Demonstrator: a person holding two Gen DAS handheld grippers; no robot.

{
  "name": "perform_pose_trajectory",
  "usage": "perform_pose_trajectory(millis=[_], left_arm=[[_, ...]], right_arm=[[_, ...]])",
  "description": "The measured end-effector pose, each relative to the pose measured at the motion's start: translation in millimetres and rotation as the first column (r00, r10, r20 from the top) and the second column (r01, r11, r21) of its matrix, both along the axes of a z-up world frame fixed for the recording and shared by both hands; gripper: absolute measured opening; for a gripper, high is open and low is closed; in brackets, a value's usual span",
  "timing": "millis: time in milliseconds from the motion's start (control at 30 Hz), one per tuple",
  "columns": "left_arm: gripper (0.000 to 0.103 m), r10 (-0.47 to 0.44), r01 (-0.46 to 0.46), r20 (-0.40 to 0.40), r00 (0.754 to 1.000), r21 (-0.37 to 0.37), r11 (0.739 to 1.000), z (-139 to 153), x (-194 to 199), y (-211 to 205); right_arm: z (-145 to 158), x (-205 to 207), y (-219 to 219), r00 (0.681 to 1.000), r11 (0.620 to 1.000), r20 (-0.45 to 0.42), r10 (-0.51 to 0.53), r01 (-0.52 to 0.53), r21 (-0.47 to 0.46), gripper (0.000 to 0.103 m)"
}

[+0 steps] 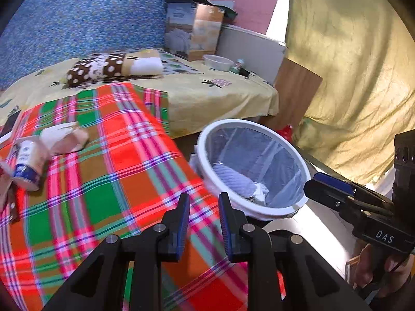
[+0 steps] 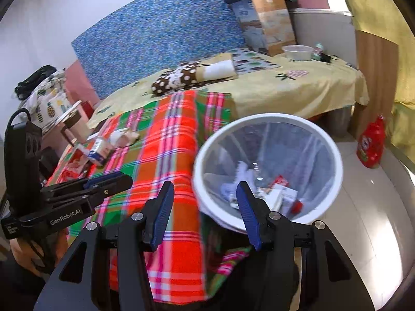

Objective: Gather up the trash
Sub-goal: 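Pull both open tools back from the bin toward the bed, then grasp the red-lidded clear cup with the left tool while the right tool grasps the white yogurt cup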

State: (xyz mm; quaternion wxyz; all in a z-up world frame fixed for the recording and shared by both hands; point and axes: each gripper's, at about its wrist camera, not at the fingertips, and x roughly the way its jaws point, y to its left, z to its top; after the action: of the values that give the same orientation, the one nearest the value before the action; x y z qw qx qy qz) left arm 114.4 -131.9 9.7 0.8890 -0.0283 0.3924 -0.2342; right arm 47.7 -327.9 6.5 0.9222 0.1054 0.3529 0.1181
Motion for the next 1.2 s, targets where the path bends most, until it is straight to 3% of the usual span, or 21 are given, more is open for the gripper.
perform_pose_trajectory(millis=[333, 633, 767, 833, 900, 1100, 1200], left_arm=[[0.022, 0.126, -0.126, 0.017, 0.992, 0.027, 0.992, -1.6, -18.2, 54.8], [0.022, 0.288, -0.289, 0.022, 0.957, 0.053, 0.956, -3.7, -25.1, 121.2], [0.023, 0.383, -0.384, 0.031, 0.923, 0.065, 0.921, -4.1, -23.3, 159.2], [0.04, 0.429, -0.431, 0.037, 0.903, 0.065, 0.9, -4.0, -22.3, 178.0], [0.046, 0.478, -0.48, 0.043, 0.877, 0.051, 0.876, -3.3, -21.5, 199.5], [0.047, 0.581, -0.582, 0.04, 0.813, 0.061, 0.811, -10.4, -14.6, 244.4], [0.055, 0.625, -0.625, 0.019, 0.78, 0.054, 0.779, -16.7, -7.8, 262.2]], right_arm=[[1.9, 5.1, 40.5, 0.993, 0.993, 0.007, 0.119, -0.119, 0.014, 0.052], [3.4, 21.1, 82.6, 0.977, 0.976, -0.004, 0.213, -0.213, 0.045, 0.052], [6.6, 29.6, 95.6, 0.971, 0.969, 0.005, 0.237, -0.237, 0.072, 0.052], [7.9, 33.0, 103.0, 0.969, 0.965, 0.009, 0.248, -0.248, 0.08, 0.053], [8.8, 36.0, 109.8, 0.966, 0.962, 0.012, 0.258, -0.258, 0.083, 0.054], [8.0, 45.7, 128.7, 0.956, 0.953, 0.0, 0.293, -0.292, 0.083, 0.054], [7.0, 51.1, 135.2, 0.952, 0.949, -0.007, 0.306, -0.304, 0.088, 0.054]])
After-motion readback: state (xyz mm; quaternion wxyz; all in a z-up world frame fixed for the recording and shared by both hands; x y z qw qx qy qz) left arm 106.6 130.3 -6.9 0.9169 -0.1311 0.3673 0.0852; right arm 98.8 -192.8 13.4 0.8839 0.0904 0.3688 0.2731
